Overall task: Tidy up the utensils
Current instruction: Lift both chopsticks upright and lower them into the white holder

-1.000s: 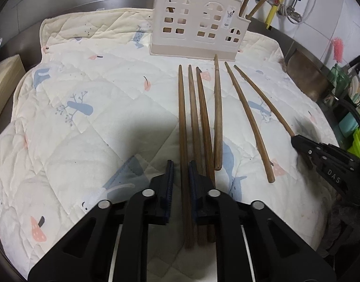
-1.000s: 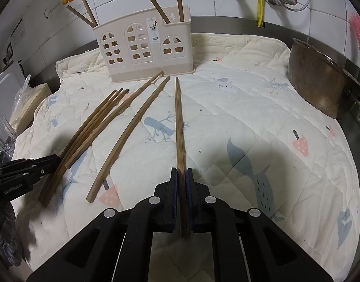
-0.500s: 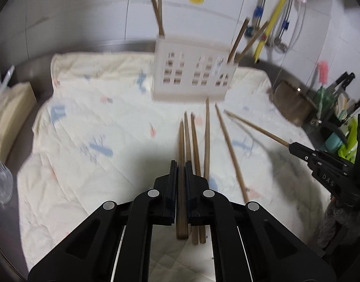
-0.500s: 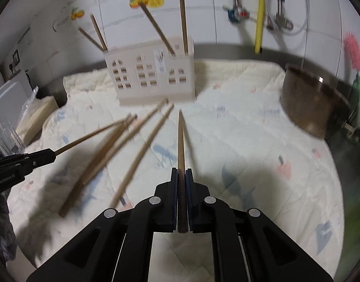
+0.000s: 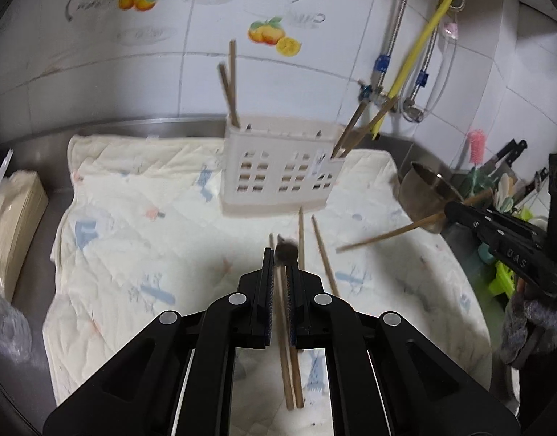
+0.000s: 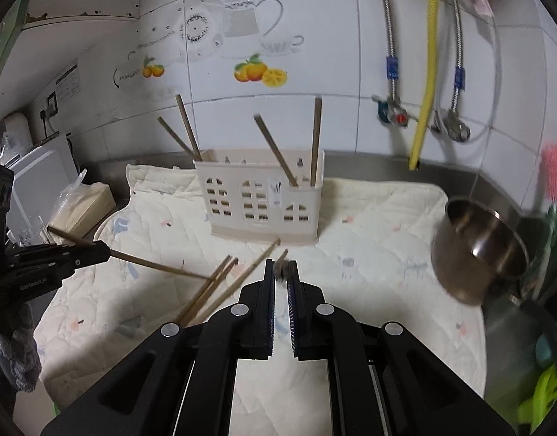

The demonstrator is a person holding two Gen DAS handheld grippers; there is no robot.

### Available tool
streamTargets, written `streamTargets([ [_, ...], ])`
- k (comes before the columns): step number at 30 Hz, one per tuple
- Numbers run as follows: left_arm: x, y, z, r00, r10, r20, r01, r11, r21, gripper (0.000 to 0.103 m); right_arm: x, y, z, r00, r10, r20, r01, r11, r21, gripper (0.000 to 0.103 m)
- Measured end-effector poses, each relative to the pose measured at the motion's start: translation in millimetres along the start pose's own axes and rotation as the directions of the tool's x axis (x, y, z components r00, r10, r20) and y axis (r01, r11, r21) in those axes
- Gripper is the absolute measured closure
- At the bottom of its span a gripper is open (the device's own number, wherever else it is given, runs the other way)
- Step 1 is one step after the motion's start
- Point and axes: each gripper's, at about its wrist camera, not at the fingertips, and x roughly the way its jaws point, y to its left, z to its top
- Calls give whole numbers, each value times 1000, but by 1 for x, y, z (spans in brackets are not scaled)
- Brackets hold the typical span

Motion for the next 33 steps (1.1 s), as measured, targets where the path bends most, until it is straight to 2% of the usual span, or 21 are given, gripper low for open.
streamTargets([
  [12,-1,-12,68,999,-15,47,12,997,79,98,-6,-25,95,999,26,39,-26,1000,9,96],
  [17,-10,-18,107,994,-16,111,4,994,110,98,-5,-25,131,995,51,89,-52,999,11,96],
  [20,-15,-20,135,988,-13,154,-5,993,116,98,-2,-19,152,992,37,123,-36,999,-11,96],
  [27,-7,-22,189,967,39,252,-76,987,140,98,18,-19,189,986,7,167,-3,1000,-24,96],
  [29,2,-21,198,961,66,267,-106,984,141,98,27,-19,197,984,-4,176,9,1000,-23,96],
  [33,24,-13,202,961,86,262,-122,985,123,98,44,-23,207,981,-22,191,26,1000,-17,96],
])
